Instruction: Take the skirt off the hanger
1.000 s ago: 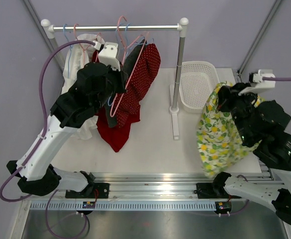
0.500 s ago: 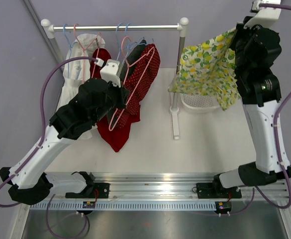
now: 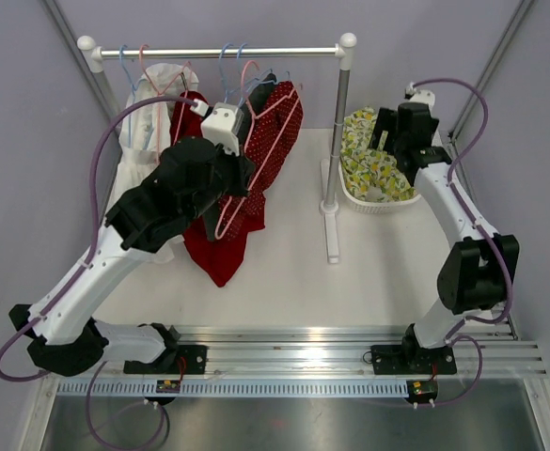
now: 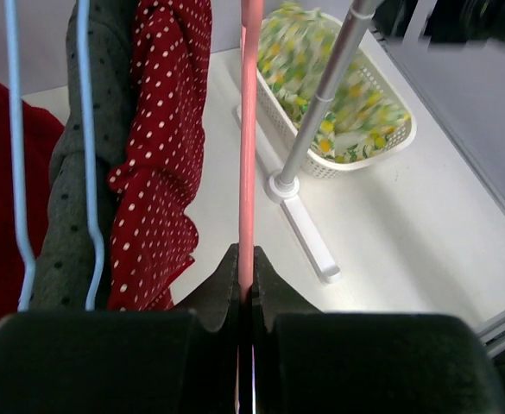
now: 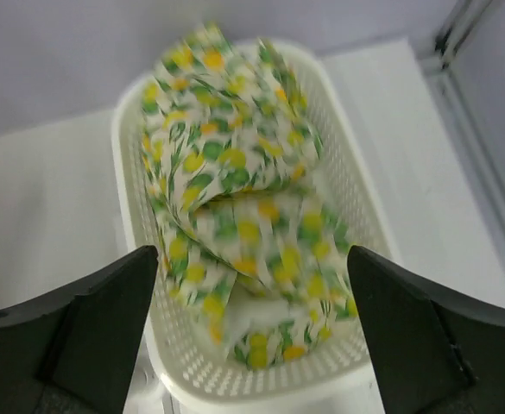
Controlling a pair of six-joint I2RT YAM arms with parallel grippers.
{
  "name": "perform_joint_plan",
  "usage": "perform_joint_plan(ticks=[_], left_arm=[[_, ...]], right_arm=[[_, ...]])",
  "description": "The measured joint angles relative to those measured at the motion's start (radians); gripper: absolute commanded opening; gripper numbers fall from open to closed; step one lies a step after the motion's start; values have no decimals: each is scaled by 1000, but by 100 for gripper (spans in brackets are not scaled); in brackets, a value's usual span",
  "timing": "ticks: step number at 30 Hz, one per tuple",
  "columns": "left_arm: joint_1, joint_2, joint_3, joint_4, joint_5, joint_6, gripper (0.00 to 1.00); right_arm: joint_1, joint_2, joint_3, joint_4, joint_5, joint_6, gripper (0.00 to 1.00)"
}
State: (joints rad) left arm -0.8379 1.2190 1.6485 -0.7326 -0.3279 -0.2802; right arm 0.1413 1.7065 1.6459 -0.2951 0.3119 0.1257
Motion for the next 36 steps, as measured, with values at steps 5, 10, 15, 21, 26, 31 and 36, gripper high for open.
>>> perform_joint_plan(ticks=[5,10,15,21,26,31,36], left_arm=[[-1,131,154,-16,-7,37,0],[-2,171,230,-28,-31,72,0],[-2,216,301,-21,-40,73,0],[-2,345,421,-6,-52,74,0],[-2,460,529,3,-59,80,0],[2,521,594,19,-59,89,0],[25,547,602,50,-47,84,0]], right_arm=[[0,-219,-370,-2,-54,121,99],[0,-556,-536,23,-129,201,100],[0,-772,-650,71,-220,272,99],[1,-771,-691,41,-306,302,99],[1,-804,-723,13,-329,317,99],[1,-827,-737,10,-351,329,100],[1,-829,-748,7,-359,331,99]])
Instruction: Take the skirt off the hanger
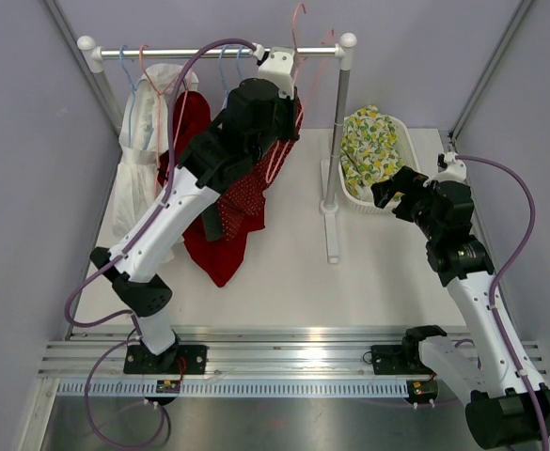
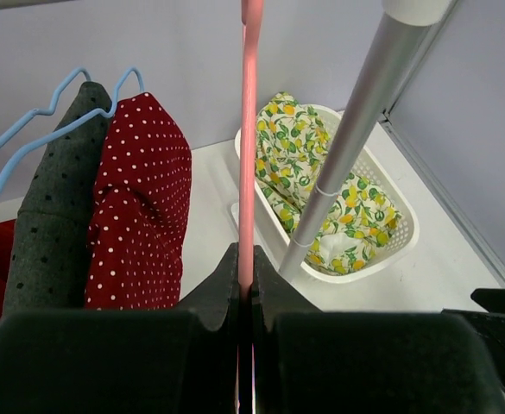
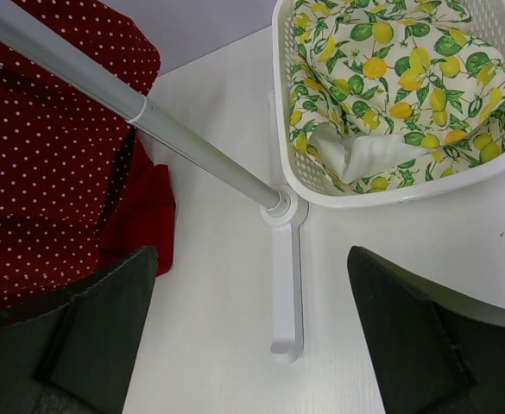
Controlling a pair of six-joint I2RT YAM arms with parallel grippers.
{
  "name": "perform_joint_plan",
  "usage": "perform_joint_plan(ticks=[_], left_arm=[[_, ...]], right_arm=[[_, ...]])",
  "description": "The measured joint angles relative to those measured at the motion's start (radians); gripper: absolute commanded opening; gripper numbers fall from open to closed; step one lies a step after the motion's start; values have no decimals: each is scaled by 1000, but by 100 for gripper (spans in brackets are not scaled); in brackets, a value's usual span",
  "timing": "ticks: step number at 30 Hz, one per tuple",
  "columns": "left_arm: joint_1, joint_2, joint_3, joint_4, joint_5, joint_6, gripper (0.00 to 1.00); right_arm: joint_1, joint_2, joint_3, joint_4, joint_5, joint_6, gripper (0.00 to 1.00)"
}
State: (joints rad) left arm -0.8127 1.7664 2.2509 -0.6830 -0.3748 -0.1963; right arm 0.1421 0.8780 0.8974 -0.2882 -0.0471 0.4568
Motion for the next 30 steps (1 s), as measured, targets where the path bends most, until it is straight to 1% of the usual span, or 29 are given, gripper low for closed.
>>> perform_joint_plan(ticks=[5,8,10,12,14,16,18,19,20,21,22,23,24,27,29,30], left_arm=[[24,25,-5,12,16,-23,0],[26,30,-42,26,37,-48,0],[22,18,-115,48,54,-71,0],[15,-14,-246,85,69,-92,0],[9,-48,-357,158,73,-105,0],[8,-88,-426,217,73,-119,0],[7,-130,-457,220,74,-126,0],[5,-148,-464,209,74,-127,5],[3,-163,-468,197,74,-127,21],[0,-175,-469,184,74,-122,28],[-3,-184,-470,174,74,-124,38],[-6,-196,-476,160,74,-121,61],[-11,-209,-481,145,74,-119,66],[-19,-255,-509,116,72,-118,87],[-22,-283,-515,92,70,-117,93],[-22,-299,-515,82,68,-116,94]], right_arm=[[0,-13,-13,-3,0,0,99],[0,-14,-13,-3,0,0,100],[0,-14,-13,-7,0,0,99],[0,-17,-13,-18,1,0,99],[0,-23,-15,-26,1,0,99],[0,-35,-19,-27,0,2,99],[0,-43,-20,-28,0,6,99],[0,-44,-20,-28,0,9,99],[0,-43,-20,-28,0,11,99],[0,-43,-20,-31,0,12,99],[0,-43,-20,-32,0,12,100],[0,-43,-20,-34,0,12,99],[0,-43,-20,-35,0,12,99],[0,-45,-20,-42,1,12,99],[0,-47,-20,-46,1,12,99],[0,-47,-20,-49,1,12,100]])
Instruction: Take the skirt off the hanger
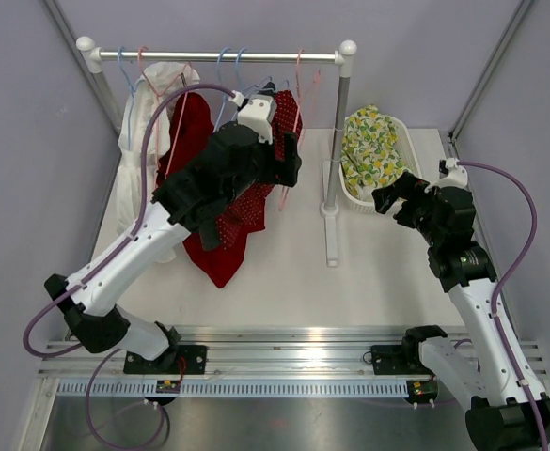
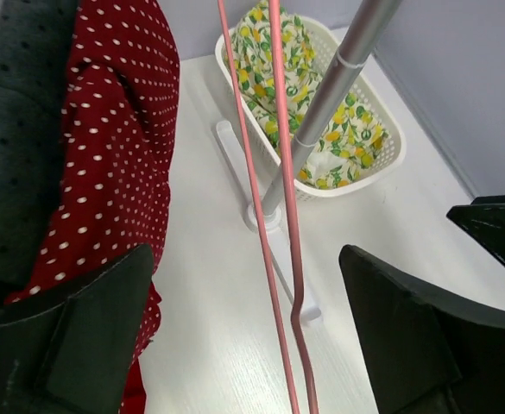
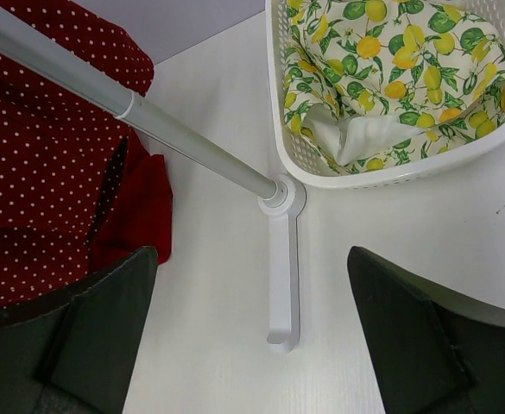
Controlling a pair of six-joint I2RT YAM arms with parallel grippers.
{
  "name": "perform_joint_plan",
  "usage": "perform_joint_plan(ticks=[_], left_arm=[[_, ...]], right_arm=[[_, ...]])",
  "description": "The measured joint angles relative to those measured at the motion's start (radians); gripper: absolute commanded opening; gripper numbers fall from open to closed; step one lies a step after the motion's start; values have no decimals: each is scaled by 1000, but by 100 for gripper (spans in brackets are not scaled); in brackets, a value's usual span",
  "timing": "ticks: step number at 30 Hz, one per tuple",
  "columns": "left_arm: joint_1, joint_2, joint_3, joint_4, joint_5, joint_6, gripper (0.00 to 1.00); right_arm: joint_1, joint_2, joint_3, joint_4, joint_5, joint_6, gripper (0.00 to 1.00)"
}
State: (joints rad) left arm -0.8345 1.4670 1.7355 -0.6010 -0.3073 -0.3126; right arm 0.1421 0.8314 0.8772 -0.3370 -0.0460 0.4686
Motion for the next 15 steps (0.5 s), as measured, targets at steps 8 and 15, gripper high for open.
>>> perform_joint_plan(ticks=[8,15], left_arm=[[0,-99,71,-61,-40,33,99],[5,-145,121,-77,-120,100,93]], right_arm=[[0,0,0,-8,0,0,99],[0,-10,0,-15,0,0,100]])
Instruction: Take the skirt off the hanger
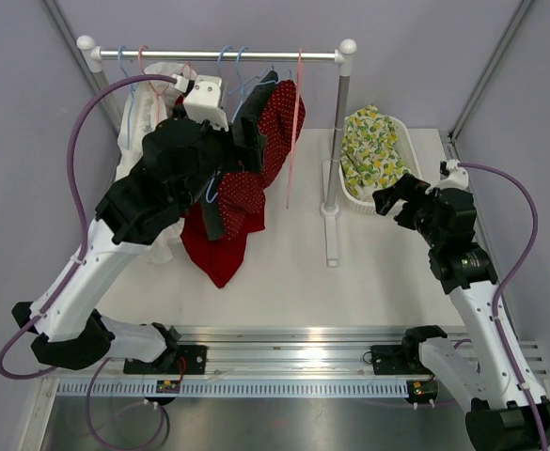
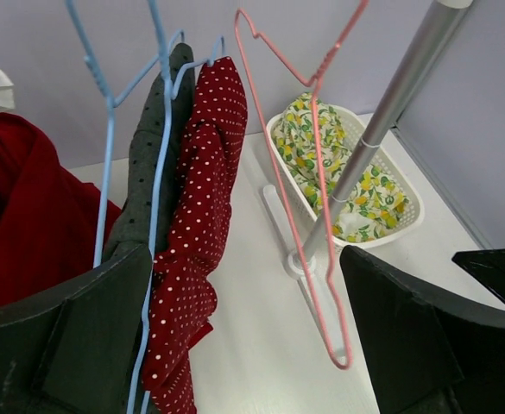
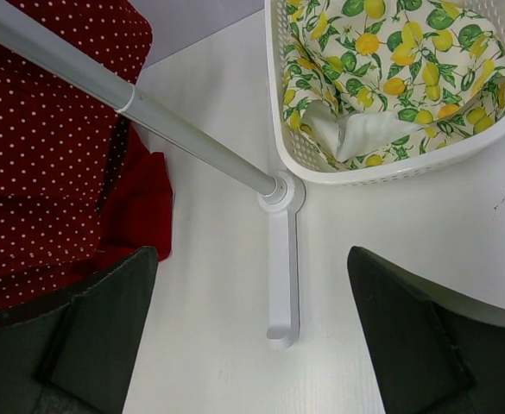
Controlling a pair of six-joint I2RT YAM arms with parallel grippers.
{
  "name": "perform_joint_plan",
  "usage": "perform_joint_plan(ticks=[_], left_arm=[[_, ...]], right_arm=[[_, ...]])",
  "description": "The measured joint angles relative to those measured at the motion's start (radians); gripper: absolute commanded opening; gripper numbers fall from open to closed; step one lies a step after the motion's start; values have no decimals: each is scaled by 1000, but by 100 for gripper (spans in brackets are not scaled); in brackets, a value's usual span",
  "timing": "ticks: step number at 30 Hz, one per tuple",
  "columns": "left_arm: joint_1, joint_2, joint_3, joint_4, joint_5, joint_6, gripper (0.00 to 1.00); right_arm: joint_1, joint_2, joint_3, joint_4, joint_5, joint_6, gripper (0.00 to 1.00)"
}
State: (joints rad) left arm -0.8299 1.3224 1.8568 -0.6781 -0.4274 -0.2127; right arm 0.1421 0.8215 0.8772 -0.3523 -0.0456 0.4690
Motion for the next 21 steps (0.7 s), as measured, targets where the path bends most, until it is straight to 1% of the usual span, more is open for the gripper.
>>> perform_joint_plan(ticks=[12,19,21], left_arm=[[35,-5,-28,-16,-56,42,93],[79,-5,-64,-17,-50,40,93],[90,-5,-73,-16,-40,37,91]], right_arm=[[0,-18,0,-45,2,-2,99],[0,-18,0,-51,2,-2,99],[0,-18,0,-51,2,-2,100]])
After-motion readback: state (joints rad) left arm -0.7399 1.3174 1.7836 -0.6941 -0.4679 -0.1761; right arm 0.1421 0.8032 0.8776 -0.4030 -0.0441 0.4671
